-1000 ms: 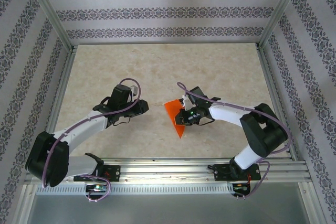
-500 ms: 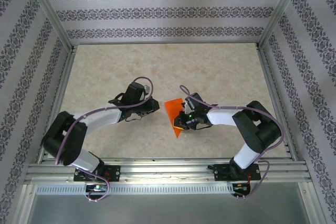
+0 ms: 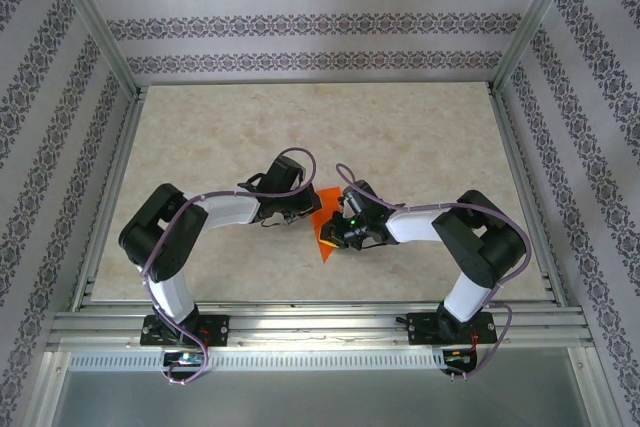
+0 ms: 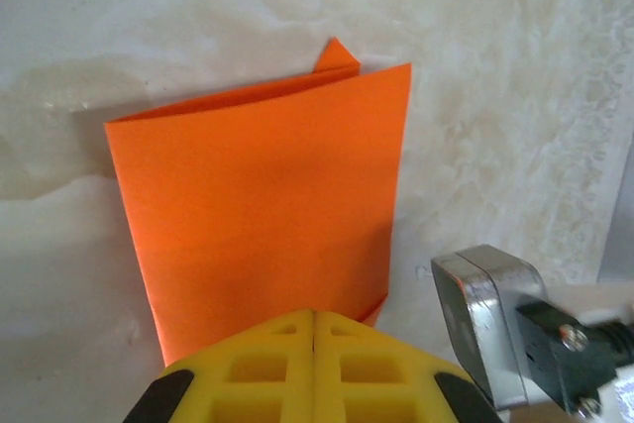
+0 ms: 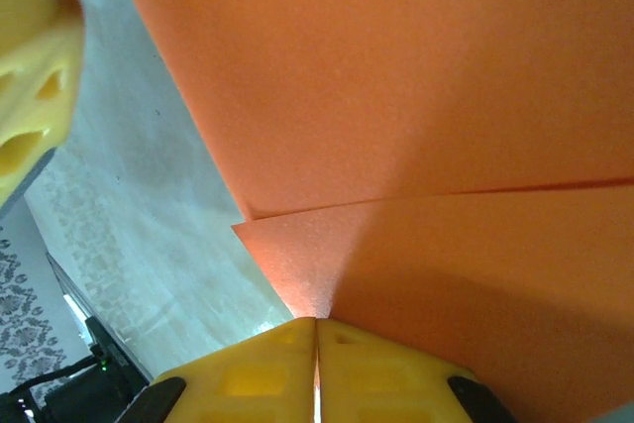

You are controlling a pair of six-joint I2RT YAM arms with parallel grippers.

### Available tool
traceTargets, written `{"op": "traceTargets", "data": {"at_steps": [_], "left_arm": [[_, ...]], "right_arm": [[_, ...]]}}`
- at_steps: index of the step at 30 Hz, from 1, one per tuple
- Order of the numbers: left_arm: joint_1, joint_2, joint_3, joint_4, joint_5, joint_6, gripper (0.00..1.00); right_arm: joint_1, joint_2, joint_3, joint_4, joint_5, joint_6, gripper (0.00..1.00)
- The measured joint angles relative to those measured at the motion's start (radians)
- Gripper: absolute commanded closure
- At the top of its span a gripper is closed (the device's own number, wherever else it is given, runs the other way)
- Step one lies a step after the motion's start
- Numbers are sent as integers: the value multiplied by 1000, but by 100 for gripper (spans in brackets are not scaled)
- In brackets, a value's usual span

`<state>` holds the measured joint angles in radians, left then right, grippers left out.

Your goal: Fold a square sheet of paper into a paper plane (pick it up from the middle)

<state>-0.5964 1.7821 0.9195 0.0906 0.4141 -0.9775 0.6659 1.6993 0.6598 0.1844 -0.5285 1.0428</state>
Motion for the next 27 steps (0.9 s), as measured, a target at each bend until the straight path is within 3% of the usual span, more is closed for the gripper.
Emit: {"op": "traceTargets", "data": {"at_steps": [9,15,20,27], "left_arm": [[2,69,4,5,-7,8,100],[3,68,-14,35,-3,17,100],[8,66,-37,81,8,20,100],[9,66,-42,91,23,23,100]], "right_arm": [[-23,-30,-27,42,-27,6,82],[-158,-174,-29,-51,-8,-48,80],[-293,-178,-56,-62,-12,-56,78],[-302,-115,-55,-86,-54,-67,77]]}}
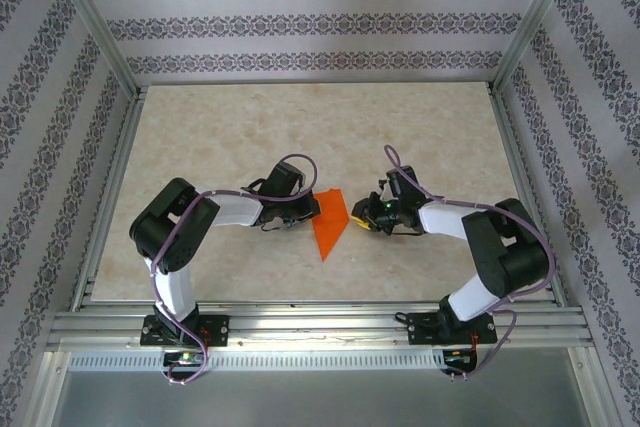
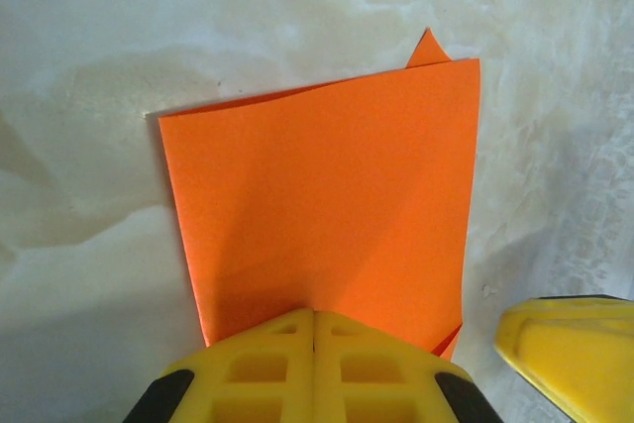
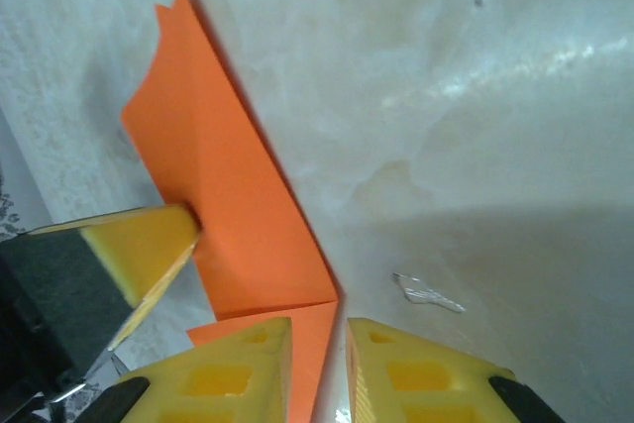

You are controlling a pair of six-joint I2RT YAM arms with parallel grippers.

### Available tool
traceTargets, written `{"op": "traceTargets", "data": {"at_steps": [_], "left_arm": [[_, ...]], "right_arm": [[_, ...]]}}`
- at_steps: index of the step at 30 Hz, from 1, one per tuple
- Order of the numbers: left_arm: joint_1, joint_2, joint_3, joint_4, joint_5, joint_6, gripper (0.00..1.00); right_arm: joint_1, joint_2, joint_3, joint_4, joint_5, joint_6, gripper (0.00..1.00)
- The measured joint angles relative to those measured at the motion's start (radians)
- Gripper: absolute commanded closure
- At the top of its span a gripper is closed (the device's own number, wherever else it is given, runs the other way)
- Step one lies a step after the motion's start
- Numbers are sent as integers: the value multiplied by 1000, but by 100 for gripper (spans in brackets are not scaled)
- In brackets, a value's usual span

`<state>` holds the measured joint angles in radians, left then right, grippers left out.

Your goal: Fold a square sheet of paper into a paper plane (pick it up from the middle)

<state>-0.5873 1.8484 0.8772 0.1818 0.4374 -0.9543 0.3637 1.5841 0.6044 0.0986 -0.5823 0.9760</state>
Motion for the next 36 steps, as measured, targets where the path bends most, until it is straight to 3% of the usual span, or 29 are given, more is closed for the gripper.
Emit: {"op": "traceTargets", "data": {"at_steps": [8,36], "left_arm": [[0,0,-3,7,4,0,100],[0,3,-4,10,34,8,100]], "right_arm": [[60,11,3,-14,-10,2,78],[76,76,96,-28,-15,14,75]]}}
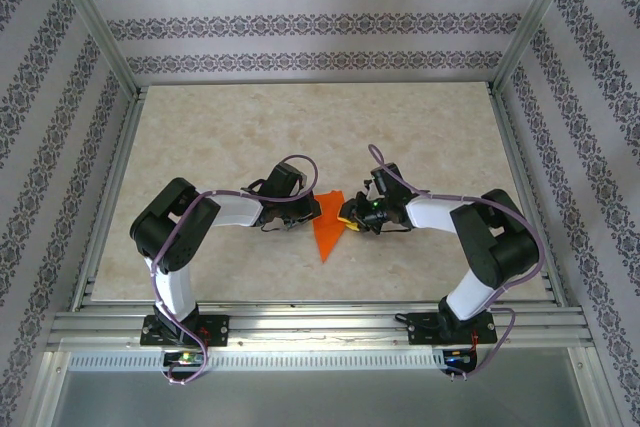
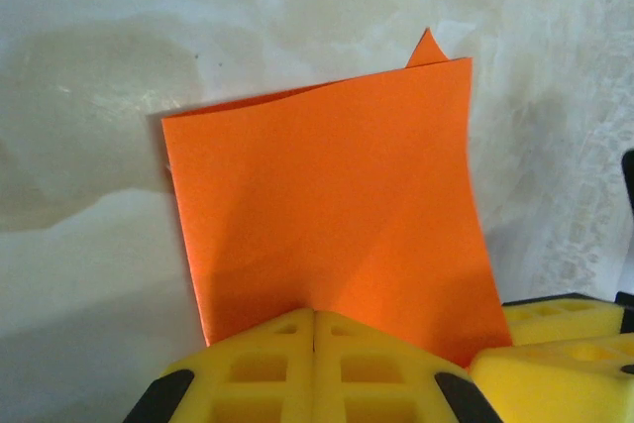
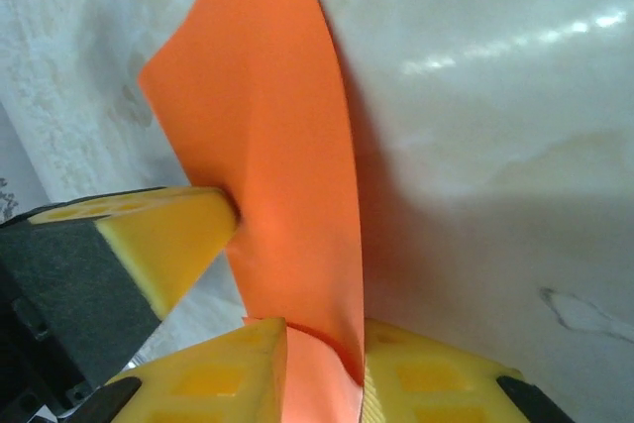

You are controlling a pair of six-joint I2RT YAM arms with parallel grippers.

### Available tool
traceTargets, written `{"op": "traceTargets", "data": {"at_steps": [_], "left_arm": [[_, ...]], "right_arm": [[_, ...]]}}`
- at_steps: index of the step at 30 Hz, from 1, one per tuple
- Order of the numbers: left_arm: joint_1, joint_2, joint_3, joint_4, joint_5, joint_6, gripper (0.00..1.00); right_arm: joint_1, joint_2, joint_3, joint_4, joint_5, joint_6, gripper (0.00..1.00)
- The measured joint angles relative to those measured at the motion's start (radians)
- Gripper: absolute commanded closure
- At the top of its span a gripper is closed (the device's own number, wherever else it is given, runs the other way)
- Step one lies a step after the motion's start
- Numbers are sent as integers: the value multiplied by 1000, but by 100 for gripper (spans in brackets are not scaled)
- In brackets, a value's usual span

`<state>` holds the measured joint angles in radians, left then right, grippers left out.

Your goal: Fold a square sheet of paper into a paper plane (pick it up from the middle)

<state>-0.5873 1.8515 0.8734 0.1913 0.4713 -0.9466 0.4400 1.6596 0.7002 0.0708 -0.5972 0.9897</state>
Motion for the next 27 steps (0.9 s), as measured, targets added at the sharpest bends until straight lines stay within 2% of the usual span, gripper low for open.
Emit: {"op": "traceTargets", "data": {"at_steps": [6,16,27], "left_arm": [[0,5,2,0,21,23,100],[0,18,15,-3,50,67,100],[0,21,32,-27,48,84,100]], "right_arm": [[-28,62,74,4,-63,-79,76],[-74,147,158,-25,-175,-213,88],[-85,145,152,-71,-190,-245,86]]}}
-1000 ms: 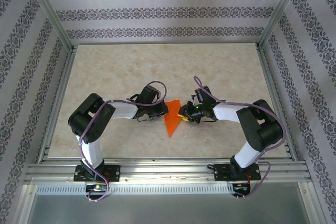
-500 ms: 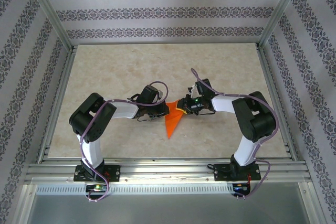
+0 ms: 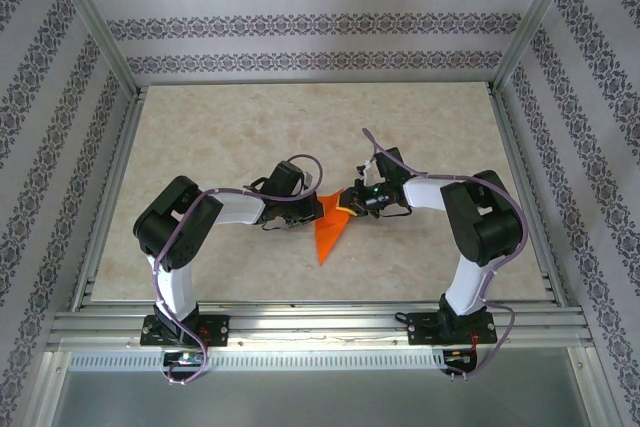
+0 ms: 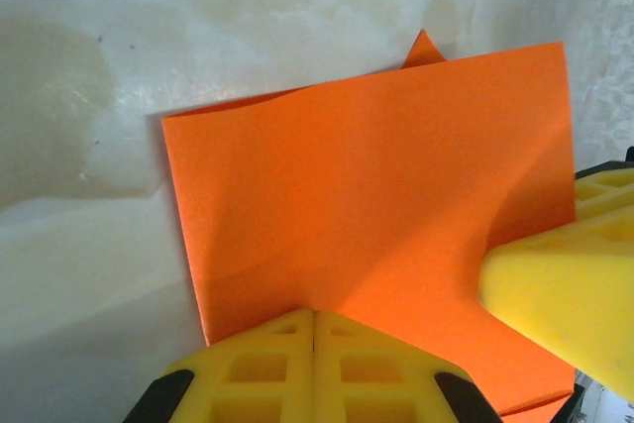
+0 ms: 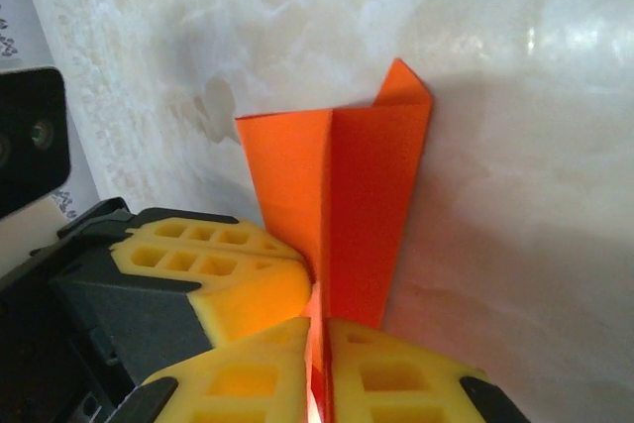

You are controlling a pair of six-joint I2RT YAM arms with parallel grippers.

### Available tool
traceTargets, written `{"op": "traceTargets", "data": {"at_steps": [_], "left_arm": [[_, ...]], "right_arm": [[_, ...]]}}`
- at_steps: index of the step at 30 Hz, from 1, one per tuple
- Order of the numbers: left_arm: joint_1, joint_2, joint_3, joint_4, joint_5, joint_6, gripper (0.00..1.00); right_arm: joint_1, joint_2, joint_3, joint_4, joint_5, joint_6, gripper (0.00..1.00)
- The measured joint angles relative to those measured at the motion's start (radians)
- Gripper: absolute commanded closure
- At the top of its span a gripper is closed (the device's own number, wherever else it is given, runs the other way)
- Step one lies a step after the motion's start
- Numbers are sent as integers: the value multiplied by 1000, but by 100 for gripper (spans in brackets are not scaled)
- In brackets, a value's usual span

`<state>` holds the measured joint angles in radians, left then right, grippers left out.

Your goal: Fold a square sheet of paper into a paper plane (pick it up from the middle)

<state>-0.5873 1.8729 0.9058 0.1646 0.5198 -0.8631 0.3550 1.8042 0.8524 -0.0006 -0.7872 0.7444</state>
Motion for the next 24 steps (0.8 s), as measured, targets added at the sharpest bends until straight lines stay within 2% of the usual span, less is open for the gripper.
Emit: {"op": "traceTargets", "data": {"at_steps": [7,11,17,24], "left_arm": [[0,0,0,0,0,0,100],[0,0,0,0,0,0,100],[0,-7,5,0,8,17,76],[-16,-148,7,-61,-49,94,69]], "right_arm": [[0,-45,-71,-6,0,9,88],[0,-60,-78,-16,0,11,93],[0,-63,-78,-18,2,19,99],[0,-110,-133,43,52,129,100]]}}
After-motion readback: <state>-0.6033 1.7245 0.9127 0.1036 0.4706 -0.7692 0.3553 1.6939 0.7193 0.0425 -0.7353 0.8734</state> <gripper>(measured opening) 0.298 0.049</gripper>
